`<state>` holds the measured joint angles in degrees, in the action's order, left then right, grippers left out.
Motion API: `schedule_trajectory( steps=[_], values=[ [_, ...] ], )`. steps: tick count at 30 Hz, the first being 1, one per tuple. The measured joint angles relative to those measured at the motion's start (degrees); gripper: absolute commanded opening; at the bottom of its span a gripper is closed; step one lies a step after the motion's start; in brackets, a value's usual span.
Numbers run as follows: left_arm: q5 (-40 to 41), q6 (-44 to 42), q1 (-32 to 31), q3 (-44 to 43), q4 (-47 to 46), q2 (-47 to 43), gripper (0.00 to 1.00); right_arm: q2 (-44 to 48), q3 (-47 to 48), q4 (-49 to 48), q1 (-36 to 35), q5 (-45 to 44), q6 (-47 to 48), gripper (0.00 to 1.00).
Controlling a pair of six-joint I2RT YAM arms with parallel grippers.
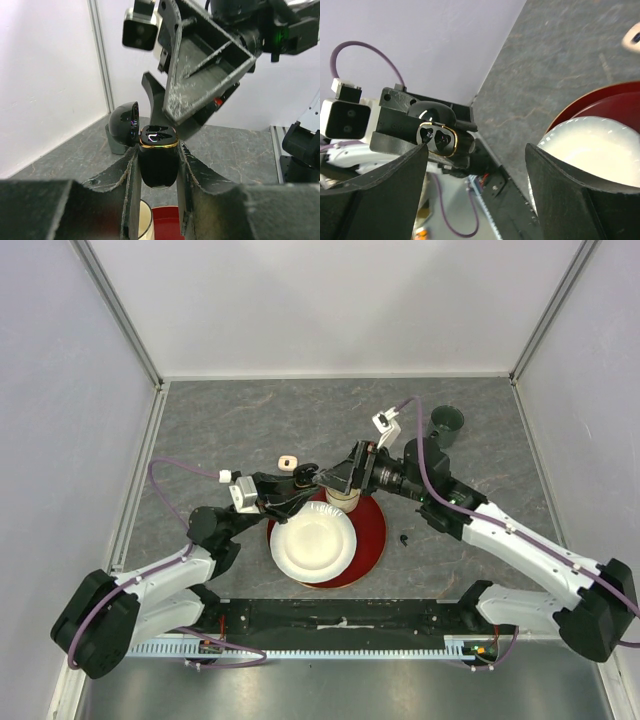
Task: Insert the wireless bluetooth earbuds into the charging case
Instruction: Open the charging case.
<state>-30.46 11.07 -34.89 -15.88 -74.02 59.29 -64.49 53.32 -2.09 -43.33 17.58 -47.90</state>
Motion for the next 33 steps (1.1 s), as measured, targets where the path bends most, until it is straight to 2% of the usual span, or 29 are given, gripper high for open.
schedule_trajectory(
  steps=[7, 9, 13, 14, 19, 24, 26, 27, 33],
  values=[
    [0.31, -0.52, 0.0, 0.0, 0.07, 0.0, 0.02, -3.89, -5.77, -14.19, 0.09, 8.07, -12.68, 0.8],
    [0.35, -0.52, 0.0, 0.0, 0.09, 0.0, 0.02, -4.68, -6.03, -16.9, 0.09, 9.33, -14.82, 0.71],
    [0.33, -0.52, 0.0, 0.0, 0.09, 0.0, 0.02, -5.46, -6.05, -20.57, 0.07, 10.71, -17.46, 0.66],
    [0.33, -0.52, 0.0, 0.0, 0.09, 0.0, 0.02, -5.6, -6.05, -21.35, 0.07, 10.95, -17.97, 0.61],
    [0.31, -0.52, 0.0, -0.07, -0.42, -0.07, 0.02, -6.01, -6.6, -22.77, 0.22, 11.28, -19.34, 0.53],
    [0.28, -0.52, 0.0, -0.11, -0.7, 0.02, 0.02, -6.43, -6.8, -23.1, 0.46, 11.45, -19.89, 0.4],
    [0.31, -0.52, 0.0, -0.13, -1.03, 0.11, 0.05, -6.45, -6.8, -23.15, 0.61, 11.52, -20.2, 0.3],
    [0.31, -0.5, 0.02, -0.15, -1.18, 0.22, 0.1, -6.45, -6.8, -23.23, 0.66, 11.54, -20.28, 0.28],
    [0.26, -0.48, 0.07, -0.48, -1.31, 0.79, 0.13, -6.4, -6.8, -23.1, 0.83, 11.21, -19.91, 0.24]
  ],
)
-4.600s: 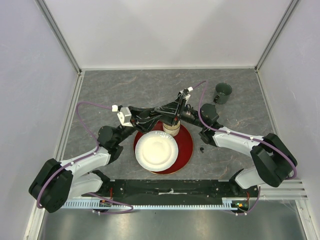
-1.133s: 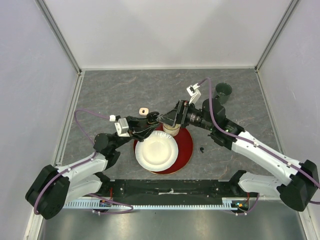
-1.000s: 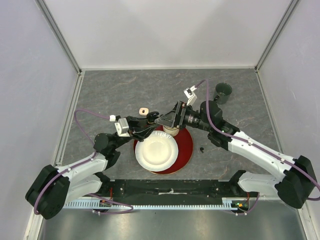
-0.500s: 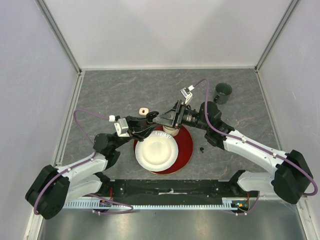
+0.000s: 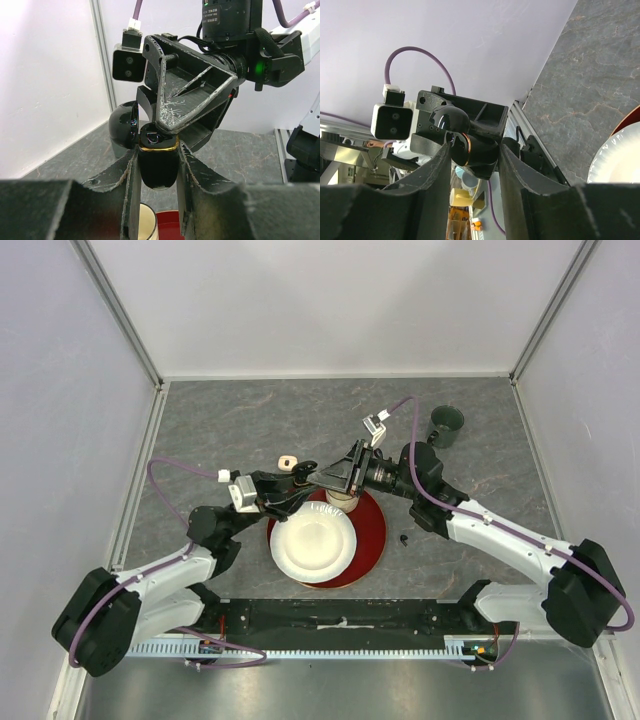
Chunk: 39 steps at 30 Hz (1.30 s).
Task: Insert the wireless bluetooth earbuds into the charging case
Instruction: Open the charging case.
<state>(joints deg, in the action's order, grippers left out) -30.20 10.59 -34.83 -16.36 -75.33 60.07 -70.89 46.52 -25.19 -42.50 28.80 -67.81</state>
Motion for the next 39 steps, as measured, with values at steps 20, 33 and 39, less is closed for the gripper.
schedule_trajectory(
  steps=[20, 33, 39],
  values=[
    [-1.44, 0.39, -0.02, -0.94, 0.22, 1.73, 0.02, 2.23, 0.57, 5.14, -0.13, -3.02, 5.05, 0.29],
    [-1.68, 0.7, -0.07, -0.94, 0.46, 2.03, 0.02, 5.33, 1.03, 11.74, -0.42, -8.59, 12.39, 0.82],
    [-1.4, 0.68, -0.07, -0.55, 0.48, 1.57, 0.02, 10.03, 1.49, 18.97, 0.15, -15.58, 17.25, 0.83]
  ],
)
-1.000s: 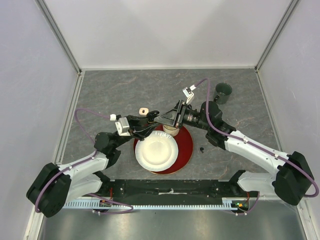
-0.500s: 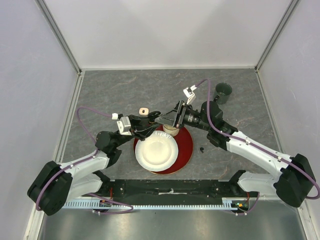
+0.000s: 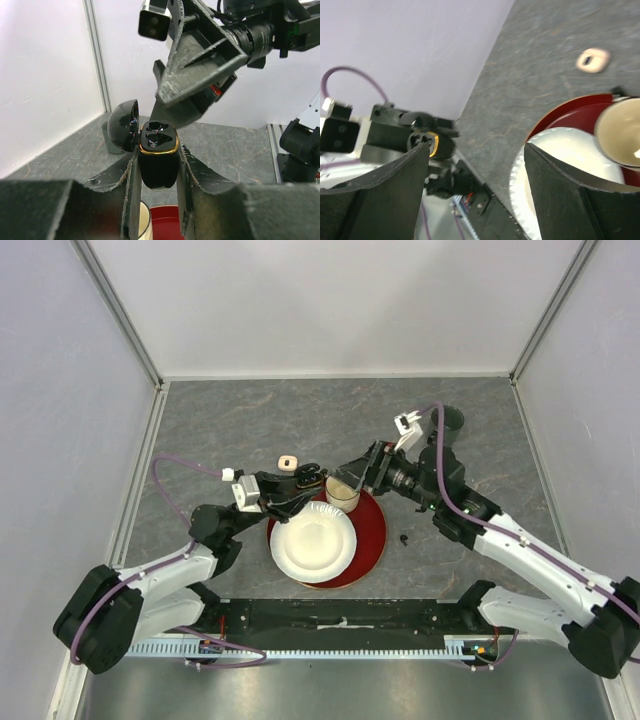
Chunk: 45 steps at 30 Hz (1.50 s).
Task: Insert the wireless bluetooth earbuds into the charging case
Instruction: Open the charging case, then pick up the earbud from the center of the board.
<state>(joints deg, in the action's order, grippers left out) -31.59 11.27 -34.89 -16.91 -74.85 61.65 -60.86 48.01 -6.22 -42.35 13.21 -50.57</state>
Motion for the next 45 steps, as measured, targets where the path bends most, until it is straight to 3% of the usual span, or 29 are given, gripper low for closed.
schedule_trajectory(
  steps=[6, 11, 17, 29, 45],
  values=[
    [0.66, -0.02, 0.0, 2.89, 0.02, -4.37, 0.02, 6.78, 2.12, 14.97, 4.2, -14.82, 6.23, 0.73],
    [1.18, -0.02, 0.0, 4.22, 0.2, -9.57, 0.02, 5.33, 4.59, 29.94, 9.68, -28.48, 8.9, 0.64],
    [1.29, -0.07, 0.0, 4.22, 1.22, -12.98, 0.02, -0.87, 0.39, 38.36, 16.68, -32.7, 5.73, 0.61],
    [1.66, -0.46, 0.0, 5.73, 3.48, -16.61, 0.02, -11.56, -2.78, 40.57, 24.63, -34.07, -7.87, 0.6],
    [3.08, -1.27, 0.0, 6.86, 6.21, -19.71, 0.02, -19.56, -3.04, 35.45, 26.45, -31.45, -11.65, 0.53]
  ],
)
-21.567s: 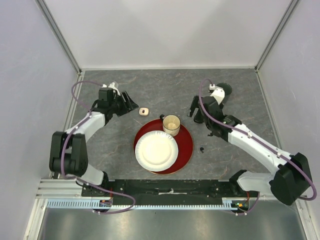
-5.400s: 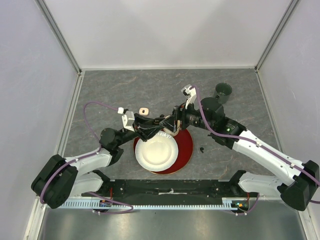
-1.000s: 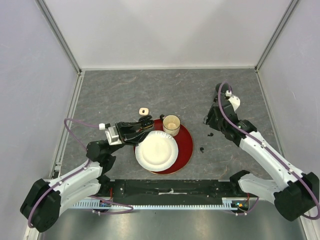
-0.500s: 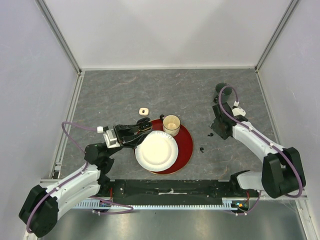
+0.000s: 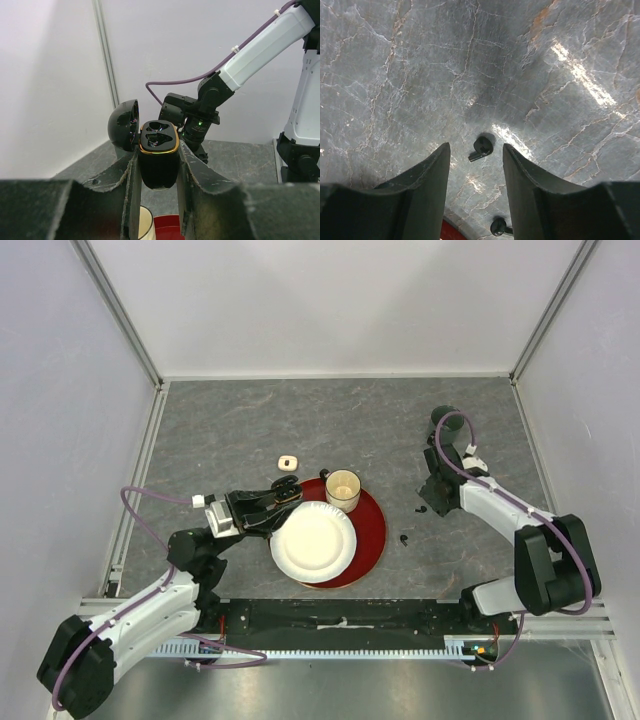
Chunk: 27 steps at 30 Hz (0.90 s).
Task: Insert the wireless bluetooth earbuds into the charging case
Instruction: Pick up the earbud from the center of the board.
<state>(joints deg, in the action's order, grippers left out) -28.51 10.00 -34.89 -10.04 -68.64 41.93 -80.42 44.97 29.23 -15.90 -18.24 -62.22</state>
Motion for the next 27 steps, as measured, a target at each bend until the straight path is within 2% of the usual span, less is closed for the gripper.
schedule_trajectory(
  steps=[13, 27],
  values=[
    [1.46, 0.0, 0.0, 1.01, 0.98, -0.09, 0.02, -3.37, -0.52, -2.58, 0.39, 3.06, -0.04, 0.48],
    [1.51, -0.02, 0.0, 1.05, 1.11, 0.48, 0.02, -4.09, -1.95, -2.93, 0.39, 3.04, -0.76, 0.36]
  ],
)
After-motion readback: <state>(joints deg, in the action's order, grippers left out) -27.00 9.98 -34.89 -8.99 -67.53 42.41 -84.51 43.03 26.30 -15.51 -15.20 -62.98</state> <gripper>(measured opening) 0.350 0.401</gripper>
